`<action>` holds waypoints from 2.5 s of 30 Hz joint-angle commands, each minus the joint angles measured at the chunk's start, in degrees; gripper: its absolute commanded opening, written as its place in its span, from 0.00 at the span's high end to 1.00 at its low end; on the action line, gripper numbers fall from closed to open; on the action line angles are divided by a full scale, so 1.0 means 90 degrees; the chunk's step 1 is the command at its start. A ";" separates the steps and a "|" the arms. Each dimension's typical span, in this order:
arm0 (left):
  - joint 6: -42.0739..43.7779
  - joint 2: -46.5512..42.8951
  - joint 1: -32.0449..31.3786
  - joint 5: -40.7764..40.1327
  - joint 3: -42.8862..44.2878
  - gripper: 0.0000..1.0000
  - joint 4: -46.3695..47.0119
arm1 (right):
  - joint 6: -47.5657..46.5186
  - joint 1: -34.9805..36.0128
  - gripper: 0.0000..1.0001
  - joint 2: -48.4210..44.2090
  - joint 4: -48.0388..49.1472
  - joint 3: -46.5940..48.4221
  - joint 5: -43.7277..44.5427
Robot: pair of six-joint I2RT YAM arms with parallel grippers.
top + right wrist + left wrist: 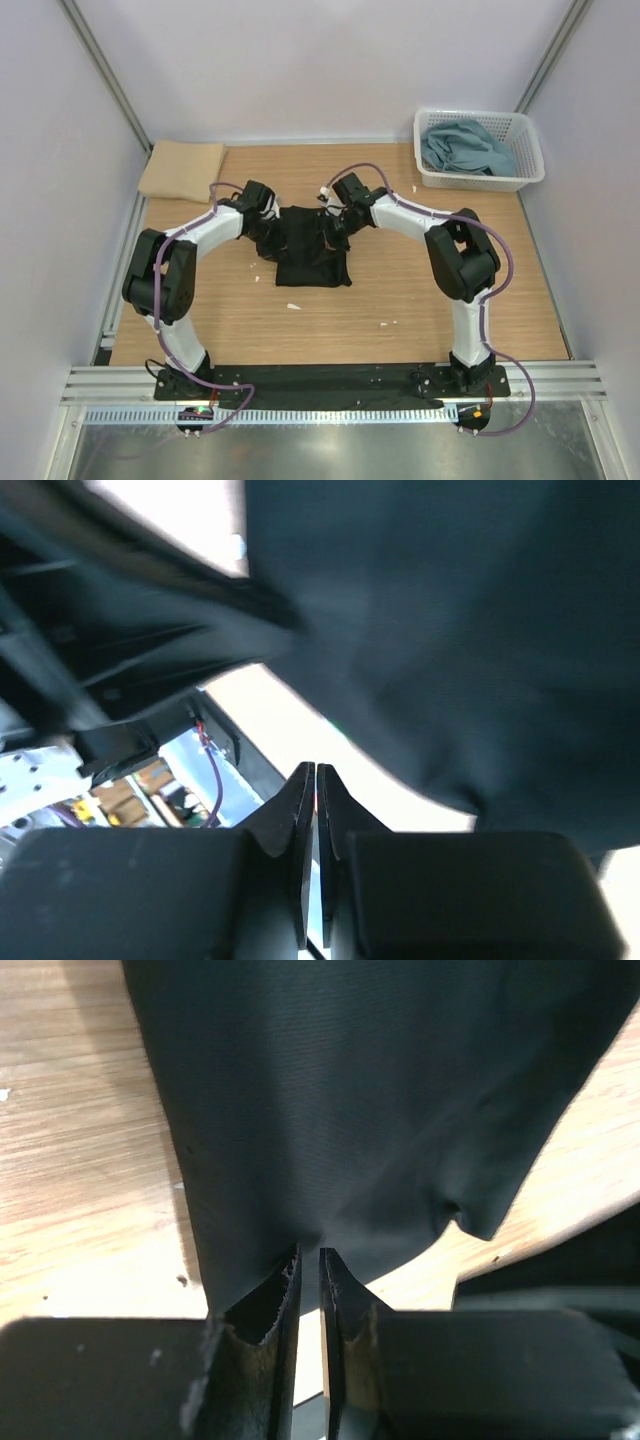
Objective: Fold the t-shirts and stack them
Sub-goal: Fold the tshirt
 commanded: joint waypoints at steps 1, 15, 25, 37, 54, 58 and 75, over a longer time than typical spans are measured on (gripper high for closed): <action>0.0158 -0.0171 0.0116 0.0263 -0.0353 0.87 0.0464 | 0.0181 -0.0252 0.91 0.0166 0.0268 -0.0351 -0.0240; 0.0217 -0.0160 0.0155 0.0585 -0.1018 0.90 0.0748 | -0.0698 -0.1268 0.92 -0.0682 -0.0200 -0.2168 0.0110; -0.1022 -0.0210 -0.0635 0.1200 -0.1848 0.85 0.1653 | -0.0474 -0.1307 0.91 -0.1268 -0.0640 -0.1593 0.1614; -0.3326 0.0913 -0.2589 0.2353 0.0532 0.79 0.3422 | -0.0004 -0.2976 0.87 -0.2850 -0.0404 -0.2978 0.2525; -0.0107 0.0143 -0.0011 0.1192 0.1745 0.77 -0.0277 | 0.1371 -0.2987 0.91 -0.3281 0.2044 -0.5372 0.0963; 0.0284 -0.0257 0.0008 0.0548 0.1560 0.78 -0.0658 | 0.1645 -0.2987 0.91 -0.2793 0.2601 -0.5187 0.0844; 0.0443 -0.0639 0.0203 0.0399 0.0477 0.78 -0.0144 | -0.0200 -0.2597 0.89 -0.0751 0.0014 -0.0332 0.1745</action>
